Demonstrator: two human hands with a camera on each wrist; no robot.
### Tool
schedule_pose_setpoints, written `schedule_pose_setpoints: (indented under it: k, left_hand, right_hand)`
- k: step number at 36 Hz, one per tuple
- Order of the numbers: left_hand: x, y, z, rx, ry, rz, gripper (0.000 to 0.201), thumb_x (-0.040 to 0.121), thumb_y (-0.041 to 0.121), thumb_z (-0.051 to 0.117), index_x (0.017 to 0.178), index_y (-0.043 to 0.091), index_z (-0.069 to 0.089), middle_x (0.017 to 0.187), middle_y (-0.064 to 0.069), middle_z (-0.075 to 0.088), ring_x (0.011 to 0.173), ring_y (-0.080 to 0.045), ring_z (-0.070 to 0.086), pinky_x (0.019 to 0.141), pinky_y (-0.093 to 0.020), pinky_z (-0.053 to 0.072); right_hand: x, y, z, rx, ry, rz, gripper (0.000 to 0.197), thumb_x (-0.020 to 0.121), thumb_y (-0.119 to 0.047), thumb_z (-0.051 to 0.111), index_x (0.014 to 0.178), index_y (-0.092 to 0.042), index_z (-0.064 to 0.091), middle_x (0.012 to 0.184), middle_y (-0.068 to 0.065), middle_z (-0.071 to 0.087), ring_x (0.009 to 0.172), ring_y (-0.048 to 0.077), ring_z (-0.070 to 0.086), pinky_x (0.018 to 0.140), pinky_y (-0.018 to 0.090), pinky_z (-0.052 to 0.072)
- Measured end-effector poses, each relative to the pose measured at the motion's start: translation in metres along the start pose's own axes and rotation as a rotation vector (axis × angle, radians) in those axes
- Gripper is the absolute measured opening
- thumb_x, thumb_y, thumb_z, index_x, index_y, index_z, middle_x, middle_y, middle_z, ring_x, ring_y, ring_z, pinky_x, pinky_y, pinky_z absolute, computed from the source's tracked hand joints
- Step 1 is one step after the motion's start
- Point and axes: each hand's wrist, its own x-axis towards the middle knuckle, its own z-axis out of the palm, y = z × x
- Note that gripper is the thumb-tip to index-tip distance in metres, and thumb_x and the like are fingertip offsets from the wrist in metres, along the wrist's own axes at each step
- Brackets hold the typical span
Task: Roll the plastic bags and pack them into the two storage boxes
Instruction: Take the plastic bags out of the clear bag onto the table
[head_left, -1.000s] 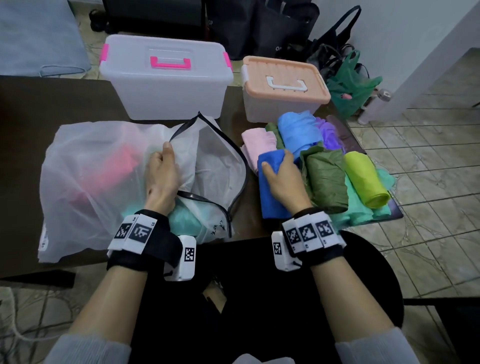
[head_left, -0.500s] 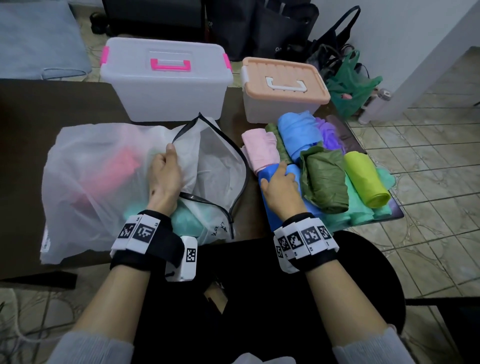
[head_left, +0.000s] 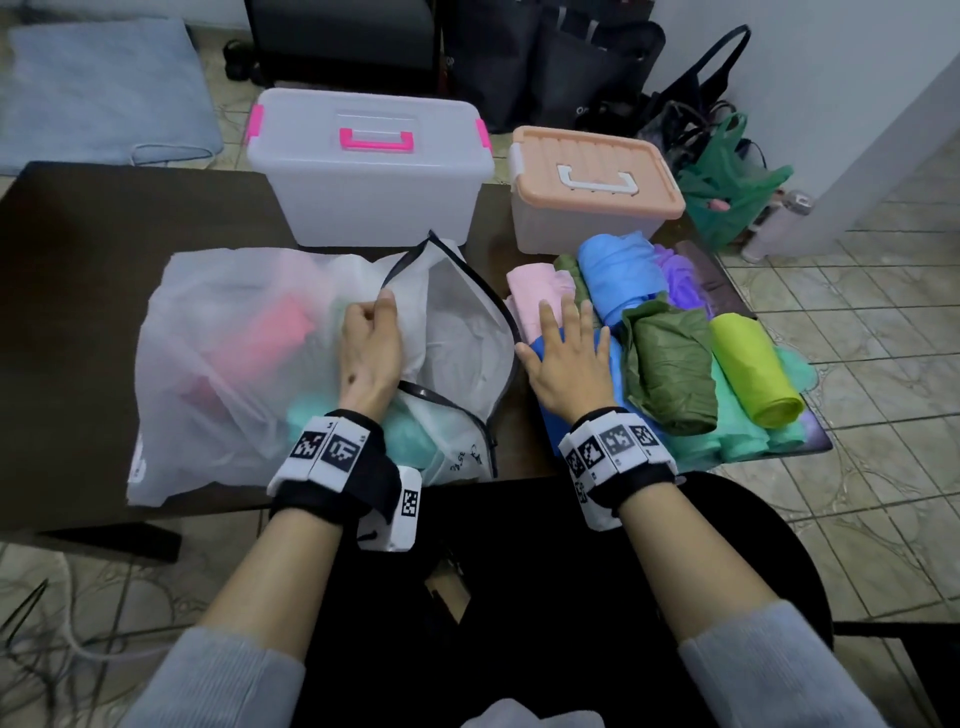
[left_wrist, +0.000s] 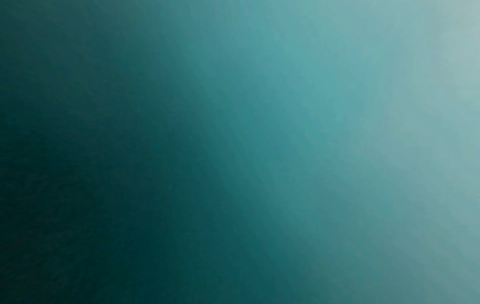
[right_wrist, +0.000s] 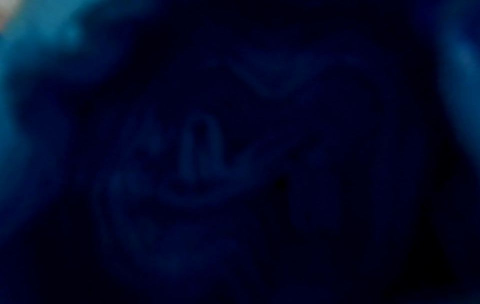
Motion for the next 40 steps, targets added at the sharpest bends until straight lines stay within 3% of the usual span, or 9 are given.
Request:
schedule_pose_setpoints:
  k: [3,6,9,13,17,22,30,35,40]
  left_hand:
    - [0.000,0.007,-0.009,0.044,0.016,-0.010,0.040,0.097,0.037,0.041,0.109,0.002,0.055,0.098,-0.009,0.062,0.086,-0.021,0.056,0.076,-0.029,0.041]
    - [0.003,0.015,-0.026,0.066,0.049,-0.033,0.022,0.094,0.029,0.047,0.109,0.014,0.053,0.106,0.000,0.059,0.101,-0.019,0.059,0.093,-0.030,0.045]
    - [0.005,0.019,-0.050,0.174,0.196,-0.020,0.029,0.094,0.021,0.047,0.120,0.011,0.052,0.112,0.002,0.055,0.104,-0.014,0.051,0.085,-0.016,0.035]
    - [0.004,0.015,-0.078,0.422,0.453,-0.137,0.045,0.088,0.025,0.049,0.129,0.010,0.043,0.142,-0.011,0.036,0.132,-0.030,0.029,0.105,-0.038,0.025]
    - [0.008,0.003,-0.093,0.468,0.417,-0.396,0.067,0.084,0.028,0.050,0.141,0.001,0.026,0.156,-0.017,0.001,0.143,-0.035,0.002,0.112,-0.050,0.008]
    - [0.014,-0.011,-0.104,0.283,0.319,-0.513,0.073,0.092,0.031,0.045,0.145,-0.002,0.008,0.150,-0.021,0.025,0.139,-0.036,0.023,0.111,-0.039,0.020]
    - [0.010,-0.018,-0.112,0.175,0.234,-0.493,0.063,0.091,0.041,0.051,0.137,-0.002,0.041,0.142,-0.019,0.043,0.127,-0.034,0.044,0.101,-0.030,0.036]
    - [0.002,0.008,-0.091,0.120,0.227,-0.331,0.044,0.082,0.036,0.051,0.110,0.004,0.063,0.118,-0.014,0.063,0.104,-0.033,0.059,0.086,-0.028,0.045]
    - [-0.007,0.037,-0.062,0.046,0.190,-0.151,0.030,0.082,0.028,0.045,0.075,0.005,0.061,0.101,-0.020,0.065,0.090,-0.033,0.058,0.079,-0.037,0.050]
  right_hand:
    - [0.005,0.002,0.005,0.015,-0.049,0.002,0.057,0.102,-0.038,0.026,0.151,-0.013,0.009,0.159,0.008,0.003,0.146,0.027,0.000,0.115,0.049,0.005]
    - [0.007,0.002,0.006,0.001,-0.047,-0.004,0.053,0.102,-0.029,0.024,0.151,-0.011,0.010,0.159,0.008,0.007,0.146,0.028,0.005,0.114,0.049,0.009]
    - [0.007,0.002,0.007,0.006,-0.036,-0.005,0.053,0.102,-0.027,0.024,0.151,-0.010,0.011,0.159,0.009,0.008,0.145,0.028,0.006,0.114,0.049,0.010]
    - [0.006,0.001,0.008,0.008,-0.012,-0.004,0.053,0.102,-0.029,0.024,0.150,-0.010,0.014,0.158,0.010,0.011,0.145,0.028,0.008,0.114,0.048,0.010]
    - [0.005,0.001,0.008,0.068,0.002,0.006,0.055,0.102,-0.035,0.024,0.150,-0.010,0.017,0.158,0.010,0.013,0.145,0.027,0.008,0.115,0.046,0.007]
    - [0.007,0.003,0.010,0.106,0.000,0.010,0.055,0.102,-0.038,0.024,0.150,-0.011,0.018,0.158,0.009,0.012,0.145,0.025,0.007,0.115,0.046,0.005]
    - [0.006,0.001,0.011,0.079,0.037,0.005,0.056,0.102,-0.038,0.026,0.149,-0.009,0.021,0.157,0.011,0.015,0.145,0.026,0.009,0.115,0.047,0.007]
    - [0.006,0.000,0.012,0.078,0.044,0.006,0.056,0.101,-0.039,0.026,0.149,-0.009,0.022,0.157,0.012,0.016,0.145,0.027,0.010,0.115,0.047,0.008]
    - [0.006,0.000,0.011,0.097,0.031,0.011,0.056,0.102,-0.039,0.025,0.149,-0.010,0.022,0.157,0.010,0.015,0.145,0.026,0.009,0.115,0.047,0.006]
